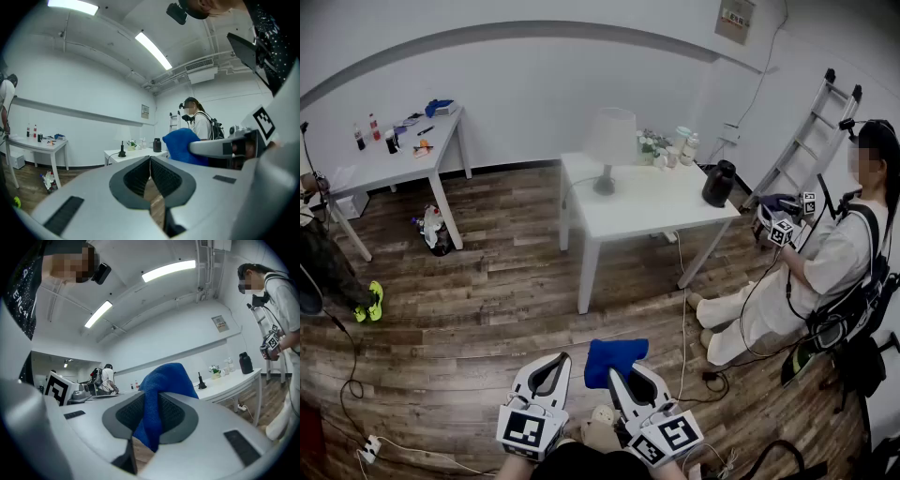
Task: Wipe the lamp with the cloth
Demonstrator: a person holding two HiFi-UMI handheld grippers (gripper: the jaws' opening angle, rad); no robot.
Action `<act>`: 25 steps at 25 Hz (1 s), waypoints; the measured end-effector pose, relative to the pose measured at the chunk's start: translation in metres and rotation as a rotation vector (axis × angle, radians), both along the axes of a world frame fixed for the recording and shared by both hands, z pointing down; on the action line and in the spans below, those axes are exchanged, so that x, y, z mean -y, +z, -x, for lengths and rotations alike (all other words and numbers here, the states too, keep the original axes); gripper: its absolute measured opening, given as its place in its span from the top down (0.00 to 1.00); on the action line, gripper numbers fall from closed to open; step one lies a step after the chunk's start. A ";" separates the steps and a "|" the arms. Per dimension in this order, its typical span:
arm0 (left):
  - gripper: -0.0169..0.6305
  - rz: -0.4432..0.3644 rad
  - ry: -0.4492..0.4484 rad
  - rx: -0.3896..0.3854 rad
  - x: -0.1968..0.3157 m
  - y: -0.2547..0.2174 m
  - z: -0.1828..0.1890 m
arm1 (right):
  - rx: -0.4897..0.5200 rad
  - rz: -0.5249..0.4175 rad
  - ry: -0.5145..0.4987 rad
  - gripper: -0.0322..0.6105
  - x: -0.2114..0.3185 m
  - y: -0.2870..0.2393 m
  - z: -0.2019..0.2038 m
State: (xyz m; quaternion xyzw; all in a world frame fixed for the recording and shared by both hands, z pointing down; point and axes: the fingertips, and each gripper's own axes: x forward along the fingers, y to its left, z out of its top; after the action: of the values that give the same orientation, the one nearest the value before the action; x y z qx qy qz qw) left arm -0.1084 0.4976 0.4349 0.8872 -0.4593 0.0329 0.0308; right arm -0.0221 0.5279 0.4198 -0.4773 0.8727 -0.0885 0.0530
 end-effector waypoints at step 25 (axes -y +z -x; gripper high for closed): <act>0.96 -0.039 -0.073 0.015 0.240 -0.005 -0.042 | 0.005 -0.037 -0.075 0.83 0.261 -0.013 -0.047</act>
State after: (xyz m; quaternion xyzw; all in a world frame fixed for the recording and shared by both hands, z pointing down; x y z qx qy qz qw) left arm -0.0665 0.2573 0.4298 0.8700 -0.4920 0.0297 0.0112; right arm 0.0251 0.2673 0.4067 -0.4430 0.8913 -0.0754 0.0605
